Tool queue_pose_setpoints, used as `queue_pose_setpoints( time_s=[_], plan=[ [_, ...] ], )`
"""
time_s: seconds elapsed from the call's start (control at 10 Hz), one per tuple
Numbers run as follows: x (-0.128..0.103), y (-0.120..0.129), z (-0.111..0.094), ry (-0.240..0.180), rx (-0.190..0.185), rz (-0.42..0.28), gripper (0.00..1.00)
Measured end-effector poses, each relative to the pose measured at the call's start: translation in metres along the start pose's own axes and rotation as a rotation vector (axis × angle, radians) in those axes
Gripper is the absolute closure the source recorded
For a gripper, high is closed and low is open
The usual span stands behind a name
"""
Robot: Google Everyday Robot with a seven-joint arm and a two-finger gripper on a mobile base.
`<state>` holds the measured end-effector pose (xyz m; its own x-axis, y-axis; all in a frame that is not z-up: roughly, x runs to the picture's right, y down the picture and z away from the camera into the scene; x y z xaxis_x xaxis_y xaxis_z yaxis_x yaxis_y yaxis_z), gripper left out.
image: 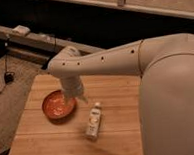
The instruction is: Place the bottle in the ceramic bowl
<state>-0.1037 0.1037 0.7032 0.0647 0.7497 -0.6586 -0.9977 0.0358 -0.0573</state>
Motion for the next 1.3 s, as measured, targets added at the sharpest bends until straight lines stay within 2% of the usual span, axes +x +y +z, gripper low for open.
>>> queue_pose_setpoints(
  time_s=[0.4,0.8,1.1,1.3],
  plan=[
    [0.004,-0.019,0.016,0.014,-0.003,0.041,0.35],
    [0.013,-0.052,0.051,0.029,-0.007,0.122,0.35],
    [0.013,-0.058,0.071,0.014,-0.009,0.148,0.35],
    [0.010,-0.064,0.079,0.018,-0.012,0.162,0.35]
  ],
)
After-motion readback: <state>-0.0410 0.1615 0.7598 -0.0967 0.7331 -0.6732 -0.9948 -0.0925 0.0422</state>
